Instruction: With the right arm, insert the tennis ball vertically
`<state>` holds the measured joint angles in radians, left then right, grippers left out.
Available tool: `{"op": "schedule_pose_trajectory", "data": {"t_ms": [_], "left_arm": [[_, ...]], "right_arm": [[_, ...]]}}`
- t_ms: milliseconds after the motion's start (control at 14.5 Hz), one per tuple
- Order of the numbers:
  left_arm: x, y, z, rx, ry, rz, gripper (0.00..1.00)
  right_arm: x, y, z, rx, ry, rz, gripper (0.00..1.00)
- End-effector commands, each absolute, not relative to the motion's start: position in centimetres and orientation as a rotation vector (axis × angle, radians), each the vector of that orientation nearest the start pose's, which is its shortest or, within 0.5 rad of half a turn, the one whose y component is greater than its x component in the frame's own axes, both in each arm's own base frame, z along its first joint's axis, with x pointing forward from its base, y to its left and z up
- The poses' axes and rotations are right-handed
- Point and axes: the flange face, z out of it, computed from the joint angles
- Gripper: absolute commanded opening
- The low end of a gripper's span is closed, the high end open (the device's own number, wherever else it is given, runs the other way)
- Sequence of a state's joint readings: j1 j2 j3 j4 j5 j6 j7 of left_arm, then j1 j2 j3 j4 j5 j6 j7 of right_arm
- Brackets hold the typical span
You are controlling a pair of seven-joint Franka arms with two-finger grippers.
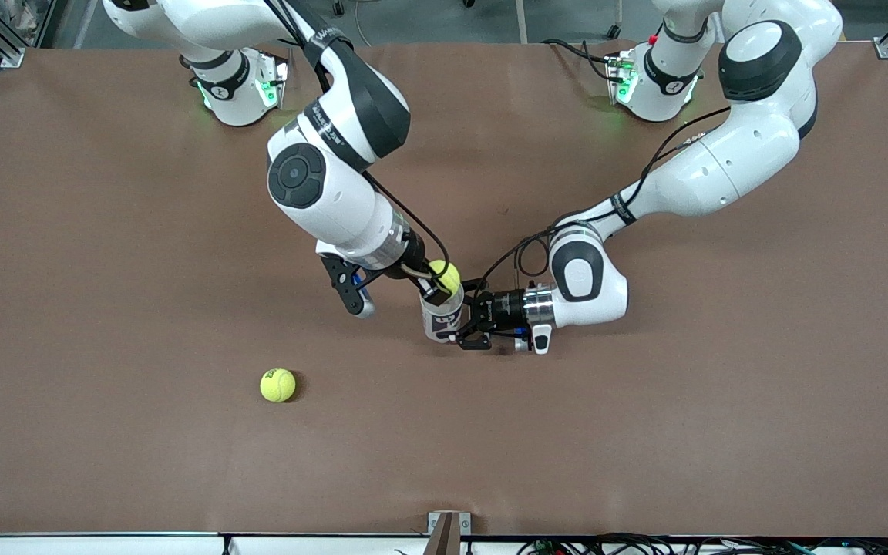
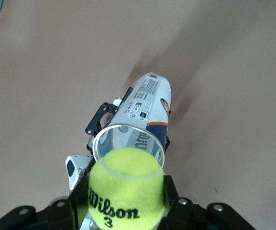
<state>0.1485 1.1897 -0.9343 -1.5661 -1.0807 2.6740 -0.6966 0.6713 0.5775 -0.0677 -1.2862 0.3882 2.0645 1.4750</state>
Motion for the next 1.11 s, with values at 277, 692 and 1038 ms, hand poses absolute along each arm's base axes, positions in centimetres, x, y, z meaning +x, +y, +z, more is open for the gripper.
{"op": "schedule_pose_trajectory", "data": {"t_ms": [277, 692, 1038], "left_arm": [[59.1, -38.9, 13.7, 1.412, 1.347, -0.985, 0.75], [59.1, -38.8, 13.7, 1.412, 1.348, -0.984, 0.75], [59.1, -38.8, 13.7, 1.412, 1.347, -0.986, 0.75]], "right_arm": [[59.7, 45.0, 42.6, -2.451, 1.371, 0.25, 0.29], [60.4, 44.5, 43.1, -2.446, 1.358, 0.204, 1.0], [62.0, 41.4, 44.4, -2.478, 1.342, 0.192, 1.0]]}}
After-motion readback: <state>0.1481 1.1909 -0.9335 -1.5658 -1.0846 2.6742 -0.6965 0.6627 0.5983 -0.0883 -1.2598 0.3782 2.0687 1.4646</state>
